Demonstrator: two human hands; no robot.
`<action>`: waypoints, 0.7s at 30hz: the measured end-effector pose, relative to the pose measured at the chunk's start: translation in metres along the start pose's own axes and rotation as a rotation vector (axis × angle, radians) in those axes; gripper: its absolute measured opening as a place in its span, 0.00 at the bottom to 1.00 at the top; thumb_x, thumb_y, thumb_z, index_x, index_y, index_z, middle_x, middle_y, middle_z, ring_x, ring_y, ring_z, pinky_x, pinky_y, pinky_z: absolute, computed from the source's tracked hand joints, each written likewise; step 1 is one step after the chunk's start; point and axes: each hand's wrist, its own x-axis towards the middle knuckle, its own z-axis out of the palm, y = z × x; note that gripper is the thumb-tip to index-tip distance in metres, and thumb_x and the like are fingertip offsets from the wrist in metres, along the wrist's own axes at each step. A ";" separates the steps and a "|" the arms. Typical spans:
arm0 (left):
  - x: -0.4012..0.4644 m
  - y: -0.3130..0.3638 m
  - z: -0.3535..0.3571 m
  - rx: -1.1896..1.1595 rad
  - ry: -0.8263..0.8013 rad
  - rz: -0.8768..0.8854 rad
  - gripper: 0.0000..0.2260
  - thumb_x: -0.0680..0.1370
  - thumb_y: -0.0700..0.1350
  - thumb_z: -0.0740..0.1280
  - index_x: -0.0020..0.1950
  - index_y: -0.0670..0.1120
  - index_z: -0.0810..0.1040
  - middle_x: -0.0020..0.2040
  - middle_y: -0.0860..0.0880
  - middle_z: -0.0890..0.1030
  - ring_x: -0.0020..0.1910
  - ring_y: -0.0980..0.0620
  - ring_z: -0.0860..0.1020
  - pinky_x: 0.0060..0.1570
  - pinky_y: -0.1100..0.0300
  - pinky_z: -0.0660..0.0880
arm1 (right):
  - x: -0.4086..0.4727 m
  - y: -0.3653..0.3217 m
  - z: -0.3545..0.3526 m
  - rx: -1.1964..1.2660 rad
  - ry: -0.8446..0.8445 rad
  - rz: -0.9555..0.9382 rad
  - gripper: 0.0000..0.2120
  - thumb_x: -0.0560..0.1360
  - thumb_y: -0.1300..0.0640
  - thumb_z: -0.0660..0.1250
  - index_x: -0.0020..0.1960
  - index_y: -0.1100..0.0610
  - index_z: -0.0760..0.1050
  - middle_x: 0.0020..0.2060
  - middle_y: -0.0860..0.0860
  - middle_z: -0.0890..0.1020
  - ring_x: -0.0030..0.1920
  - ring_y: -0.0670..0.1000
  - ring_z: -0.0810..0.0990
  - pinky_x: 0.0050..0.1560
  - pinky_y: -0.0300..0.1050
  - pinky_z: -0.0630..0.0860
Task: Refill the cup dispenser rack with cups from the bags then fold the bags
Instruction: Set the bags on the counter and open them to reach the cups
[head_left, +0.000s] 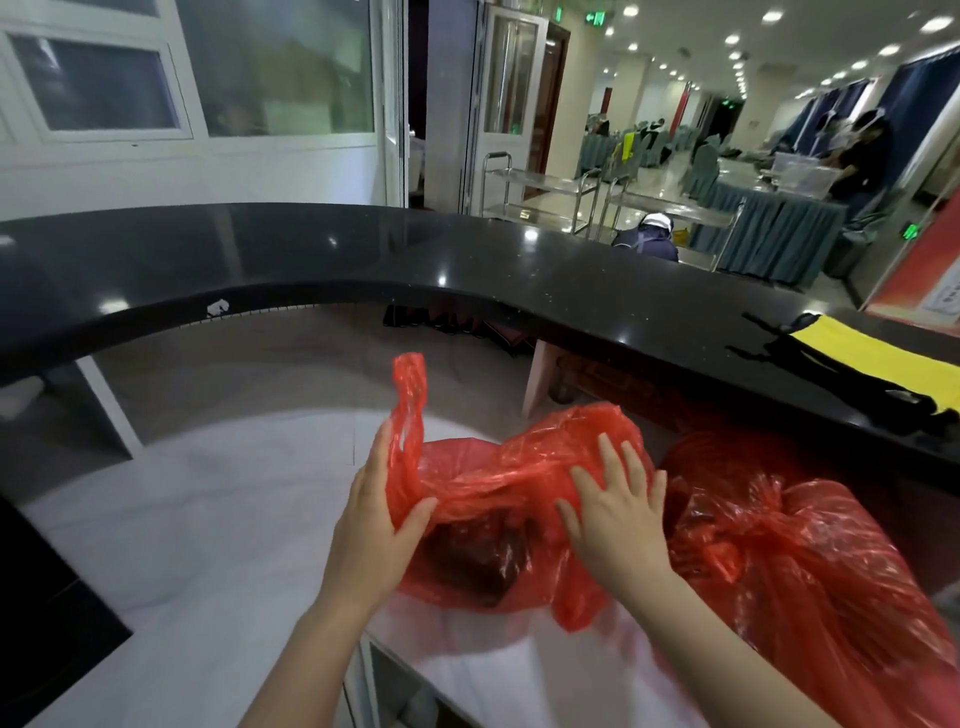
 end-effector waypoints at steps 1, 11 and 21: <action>-0.001 -0.003 -0.002 -0.019 -0.012 0.003 0.38 0.74 0.46 0.71 0.72 0.69 0.51 0.66 0.64 0.66 0.59 0.65 0.70 0.57 0.66 0.67 | 0.004 -0.001 -0.002 0.004 0.037 0.041 0.25 0.79 0.39 0.55 0.72 0.50 0.65 0.78 0.56 0.47 0.77 0.60 0.42 0.72 0.68 0.43; 0.012 -0.016 -0.018 -0.074 -0.269 0.047 0.30 0.70 0.29 0.59 0.44 0.65 0.84 0.64 0.58 0.76 0.63 0.58 0.74 0.67 0.61 0.68 | 0.037 -0.014 -0.027 0.217 0.120 0.187 0.30 0.73 0.67 0.61 0.71 0.51 0.56 0.51 0.54 0.66 0.35 0.58 0.72 0.36 0.51 0.70; 0.025 -0.051 -0.030 0.630 -0.466 -0.318 0.47 0.65 0.43 0.66 0.77 0.55 0.41 0.78 0.48 0.46 0.60 0.43 0.74 0.51 0.53 0.76 | 0.037 0.013 -0.019 -0.158 -0.093 0.053 0.33 0.67 0.54 0.73 0.66 0.45 0.61 0.60 0.55 0.60 0.43 0.58 0.79 0.36 0.47 0.72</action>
